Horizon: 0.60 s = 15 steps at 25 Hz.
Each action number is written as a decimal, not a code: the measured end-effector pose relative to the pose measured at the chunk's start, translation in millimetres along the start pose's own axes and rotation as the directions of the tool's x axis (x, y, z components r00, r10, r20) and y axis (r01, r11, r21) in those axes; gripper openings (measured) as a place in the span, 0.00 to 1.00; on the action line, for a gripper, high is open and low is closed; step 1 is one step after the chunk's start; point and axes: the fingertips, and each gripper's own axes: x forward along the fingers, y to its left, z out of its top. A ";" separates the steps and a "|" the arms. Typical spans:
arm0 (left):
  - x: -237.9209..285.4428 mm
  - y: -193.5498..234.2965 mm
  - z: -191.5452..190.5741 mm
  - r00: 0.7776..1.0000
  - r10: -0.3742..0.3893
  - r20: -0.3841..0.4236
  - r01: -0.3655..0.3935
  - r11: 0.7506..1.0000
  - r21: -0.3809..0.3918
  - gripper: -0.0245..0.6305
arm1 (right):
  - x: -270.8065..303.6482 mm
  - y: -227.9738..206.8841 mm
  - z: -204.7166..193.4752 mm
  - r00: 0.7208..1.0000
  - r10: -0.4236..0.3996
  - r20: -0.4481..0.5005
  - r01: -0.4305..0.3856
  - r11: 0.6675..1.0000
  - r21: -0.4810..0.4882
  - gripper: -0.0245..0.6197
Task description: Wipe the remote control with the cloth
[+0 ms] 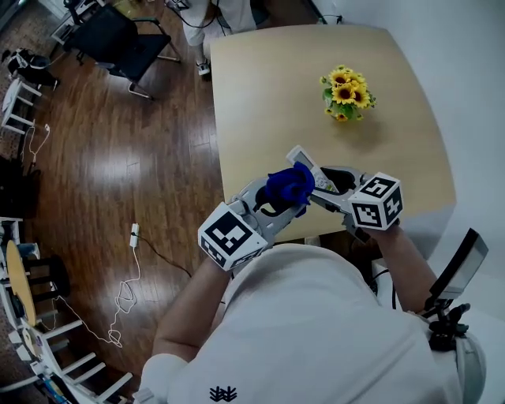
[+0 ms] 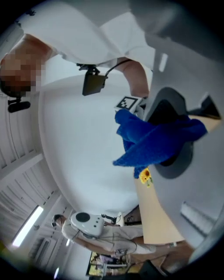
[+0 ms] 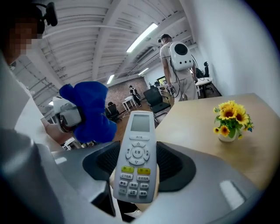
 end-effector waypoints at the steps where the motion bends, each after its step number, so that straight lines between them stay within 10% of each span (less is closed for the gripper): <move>1: 4.6 -4.1 -1.9 1.000 -0.020 -0.016 0.021 1.000 0.021 0.21 | -3.9 6.9 1.6 1.000 -0.004 0.004 0.004 1.000 -0.016 0.44; 15: -5.2 24.9 -12.2 0.995 0.034 -0.090 -0.028 0.997 0.065 0.21 | -28.9 25.1 -15.6 0.997 -0.060 -0.043 0.053 0.986 -0.159 0.44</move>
